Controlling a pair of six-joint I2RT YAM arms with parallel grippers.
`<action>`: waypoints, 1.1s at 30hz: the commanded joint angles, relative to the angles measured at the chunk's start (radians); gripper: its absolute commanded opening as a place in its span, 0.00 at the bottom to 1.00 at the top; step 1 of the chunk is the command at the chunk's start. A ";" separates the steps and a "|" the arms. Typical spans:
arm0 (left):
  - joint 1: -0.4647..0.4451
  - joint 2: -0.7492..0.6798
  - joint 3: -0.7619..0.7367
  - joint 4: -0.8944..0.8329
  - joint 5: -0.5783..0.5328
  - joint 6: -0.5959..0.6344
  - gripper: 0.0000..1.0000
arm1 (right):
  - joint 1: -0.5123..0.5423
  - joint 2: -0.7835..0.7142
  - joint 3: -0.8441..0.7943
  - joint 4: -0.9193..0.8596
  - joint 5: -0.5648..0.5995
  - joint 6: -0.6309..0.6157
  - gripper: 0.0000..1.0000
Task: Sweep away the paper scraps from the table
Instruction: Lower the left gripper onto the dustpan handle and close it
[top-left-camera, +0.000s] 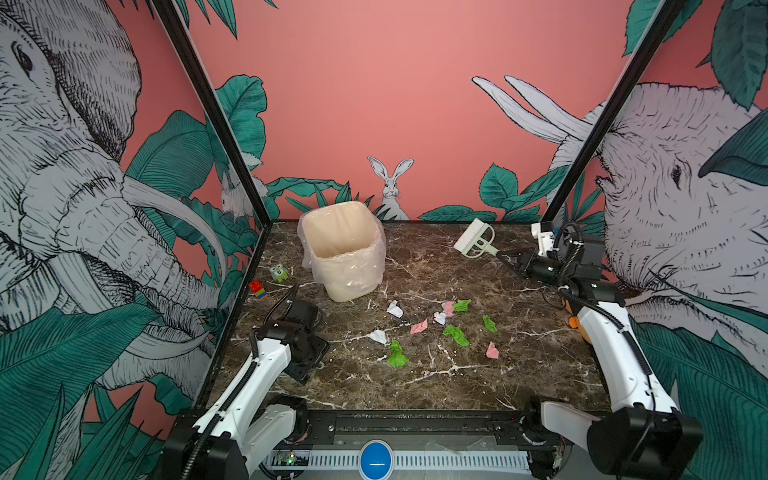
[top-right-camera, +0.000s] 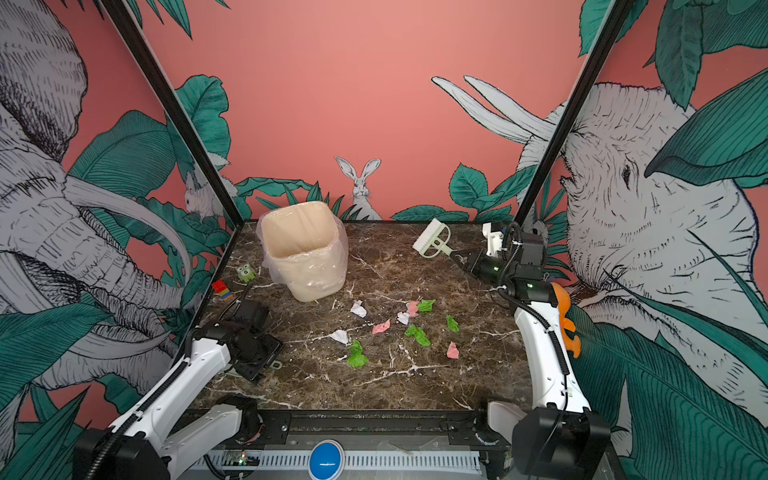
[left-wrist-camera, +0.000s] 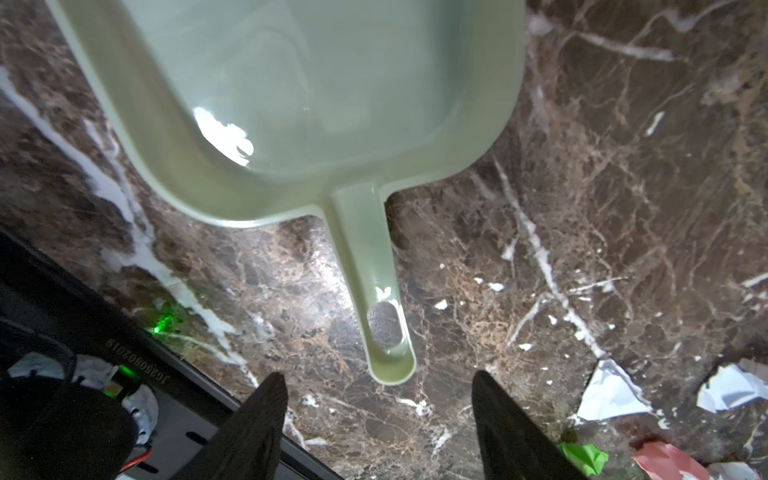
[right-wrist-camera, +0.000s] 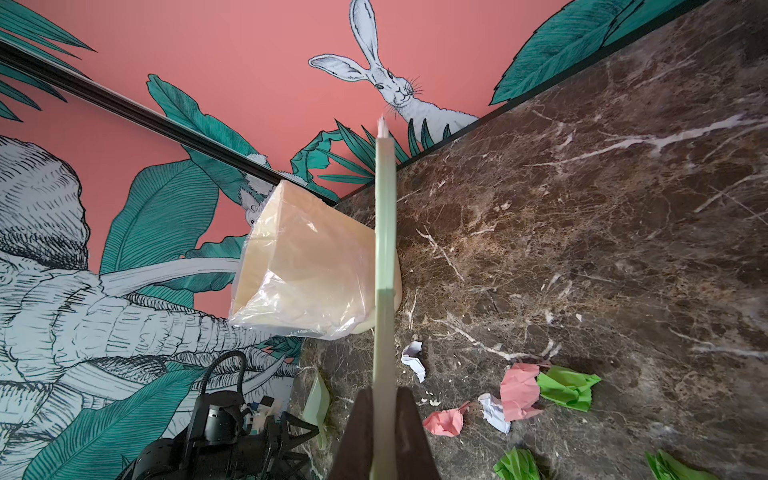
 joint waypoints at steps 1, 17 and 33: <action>0.006 0.007 -0.015 0.011 -0.003 -0.030 0.70 | -0.006 0.005 0.029 0.016 -0.001 -0.022 0.00; 0.029 0.089 -0.062 0.171 -0.020 -0.055 0.61 | -0.006 0.002 0.033 -0.002 0.002 -0.038 0.00; 0.052 0.097 -0.094 0.191 -0.016 -0.061 0.52 | -0.006 -0.004 0.034 0.001 0.001 -0.033 0.00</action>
